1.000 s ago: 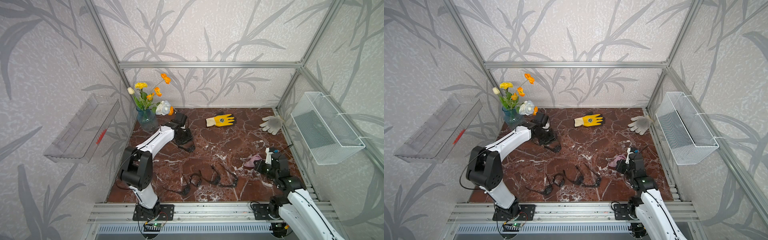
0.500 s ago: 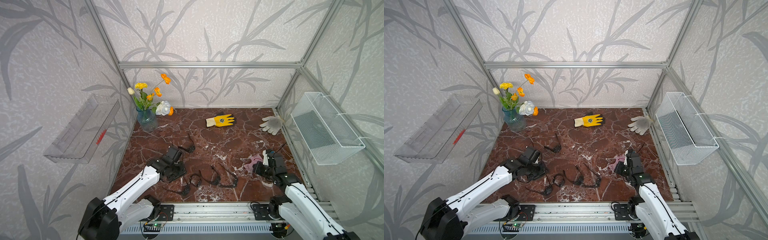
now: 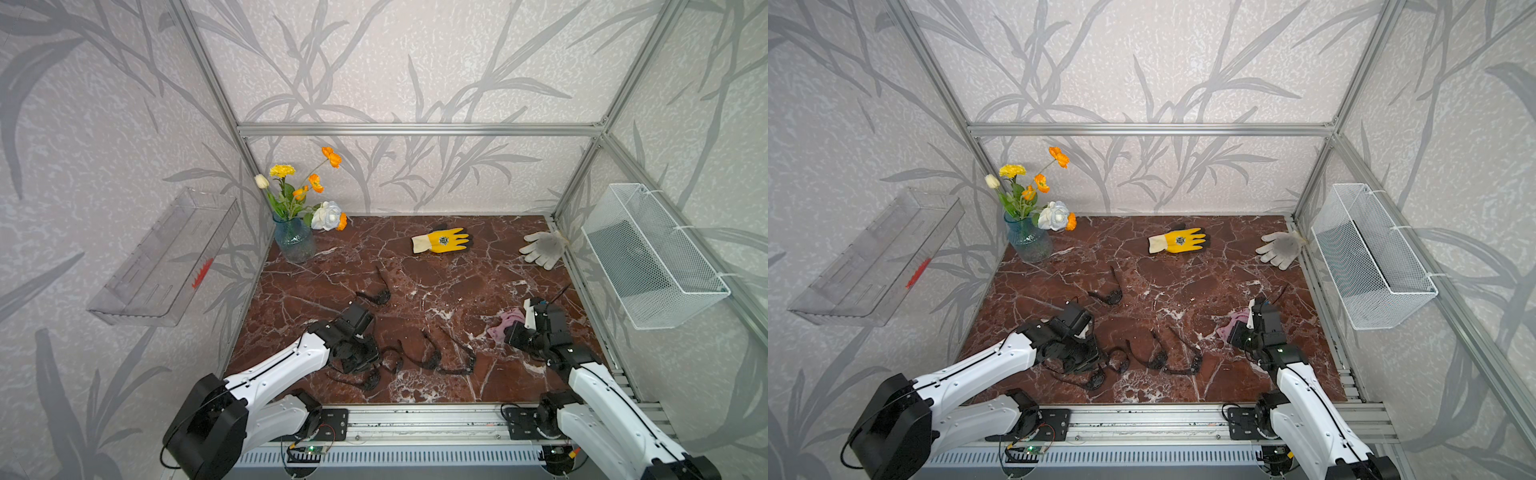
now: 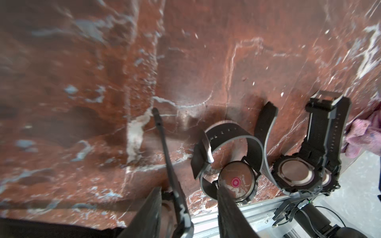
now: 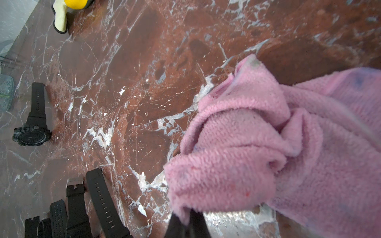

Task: Wipe the watch dial
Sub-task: Pick up the watch at the center of the board.

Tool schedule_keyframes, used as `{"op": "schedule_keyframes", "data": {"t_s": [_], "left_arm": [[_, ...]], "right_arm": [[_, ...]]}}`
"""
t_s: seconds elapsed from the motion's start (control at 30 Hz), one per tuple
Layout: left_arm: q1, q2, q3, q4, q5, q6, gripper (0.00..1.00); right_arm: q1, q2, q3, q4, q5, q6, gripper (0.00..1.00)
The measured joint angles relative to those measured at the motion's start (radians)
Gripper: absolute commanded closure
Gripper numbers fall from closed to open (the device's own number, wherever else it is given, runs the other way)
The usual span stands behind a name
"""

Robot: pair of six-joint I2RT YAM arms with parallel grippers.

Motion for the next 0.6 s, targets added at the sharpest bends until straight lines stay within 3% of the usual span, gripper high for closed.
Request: {"op": "schedule_keyframes", "data": {"t_s": [0.33,0.6], "left_arm": [[-0.05,0.067,0.0,-0.014,-0.016,-0.005,0.66],[-0.053,0.06,0.0,-0.029,-0.039,-0.008,0.61]], "right_arm": [[0.0,-0.014,-0.006,-0.001,0.0,0.0,1.0],[0.0,-0.023,-0.013,-0.001,0.0,0.0,1.0]]}}
